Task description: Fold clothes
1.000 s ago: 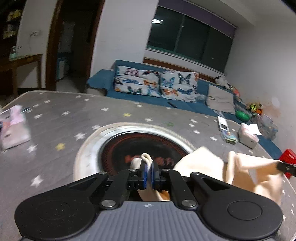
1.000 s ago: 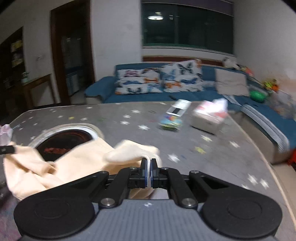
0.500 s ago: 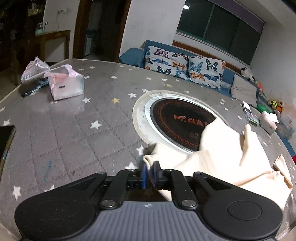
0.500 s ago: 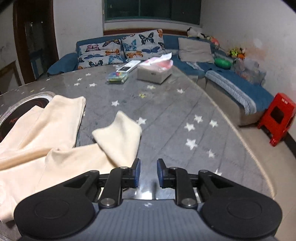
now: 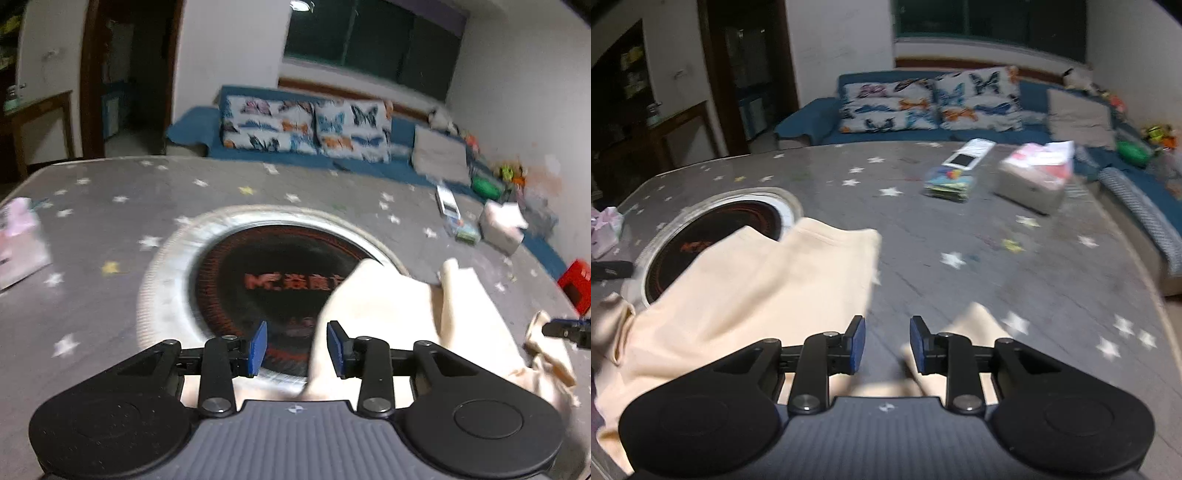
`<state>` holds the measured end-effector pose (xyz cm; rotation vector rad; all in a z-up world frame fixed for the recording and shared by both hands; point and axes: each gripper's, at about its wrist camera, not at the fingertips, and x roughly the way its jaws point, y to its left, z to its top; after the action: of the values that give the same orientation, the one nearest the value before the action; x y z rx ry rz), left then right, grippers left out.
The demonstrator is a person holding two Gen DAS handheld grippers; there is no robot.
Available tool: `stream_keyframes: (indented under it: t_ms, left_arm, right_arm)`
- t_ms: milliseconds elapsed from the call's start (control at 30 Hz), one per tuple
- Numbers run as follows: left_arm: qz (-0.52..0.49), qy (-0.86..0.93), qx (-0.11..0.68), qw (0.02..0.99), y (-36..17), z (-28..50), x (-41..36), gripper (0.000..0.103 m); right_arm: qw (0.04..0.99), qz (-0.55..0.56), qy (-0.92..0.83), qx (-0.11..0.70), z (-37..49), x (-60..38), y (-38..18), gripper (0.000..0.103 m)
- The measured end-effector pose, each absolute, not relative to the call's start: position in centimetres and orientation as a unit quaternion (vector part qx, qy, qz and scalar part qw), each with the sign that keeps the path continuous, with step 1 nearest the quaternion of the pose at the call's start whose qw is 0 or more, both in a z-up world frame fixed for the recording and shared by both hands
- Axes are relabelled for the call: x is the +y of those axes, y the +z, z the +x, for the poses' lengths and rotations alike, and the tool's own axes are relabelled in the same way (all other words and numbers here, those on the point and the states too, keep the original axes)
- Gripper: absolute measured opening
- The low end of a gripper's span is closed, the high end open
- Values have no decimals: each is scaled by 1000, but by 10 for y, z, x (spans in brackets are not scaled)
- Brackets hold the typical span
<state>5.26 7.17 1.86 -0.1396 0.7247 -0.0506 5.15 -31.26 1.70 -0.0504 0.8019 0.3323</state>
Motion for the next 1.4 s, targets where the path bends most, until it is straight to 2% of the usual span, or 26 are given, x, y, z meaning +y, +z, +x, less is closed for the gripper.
stream_keyframes:
  t_ms: [100,300,367,400,433,533,667,867,967,1000,1033,1067,1133,1167,1200,1267,1400]
  left_arm:
    - [-38,-37,375,925,3,87,53,43]
    - [7,-46,379,924,-20,126,30,42]
    - [18,-59,372,926,-22,129,26,32]
    - [23,-65,369,927,-23,131,23,13]
    - [29,-72,365,928,-24,133,21,9]
    - [48,-51,338,939,-18,132,22,7]
    - [13,2,309,951,-1,138,48,7]
    - [-8,28,354,935,-13,161,75,13]
    - [-28,25,358,933,-14,169,85,28]
    - [-32,20,363,931,-15,174,85,39]
    - [-35,17,365,930,-17,177,86,44]
    - [-36,17,365,930,-19,180,86,44]
    - [-32,-7,361,932,-23,182,82,34]
    - [-23,-18,357,934,-24,181,76,24]
    - [-8,-26,353,935,-26,179,69,7]
    - [19,-43,339,940,-27,172,56,3]
    - [39,-143,301,942,-17,137,36,5]
  right_arm:
    - [901,-14,174,398,76,-302,11,31]
    - [893,-3,180,413,118,-287,-4,31]
    - [891,-3,182,415,125,-282,-6,31]
    - [890,-3,182,417,128,-280,-7,31]
    - [889,-4,182,419,132,-278,-9,31]
    - [888,-8,182,422,141,-271,-13,31]
    - [888,-17,180,423,153,-263,-18,31]
    - [888,-29,178,424,170,-249,-25,32]
    - [888,-32,181,422,176,-244,-25,32]
    - [888,-34,183,422,178,-242,-26,32]
    - [887,-35,184,421,180,-239,-26,32]
    - [889,-38,183,418,182,-237,-27,32]
    - [890,-38,181,417,185,-234,-27,32]
    - [890,-39,181,417,186,-233,-27,32]
    - [890,-40,180,418,187,-232,-27,32]
    - [889,-43,181,418,188,-231,-28,32]
    - [889,-46,184,418,188,-232,-28,32]
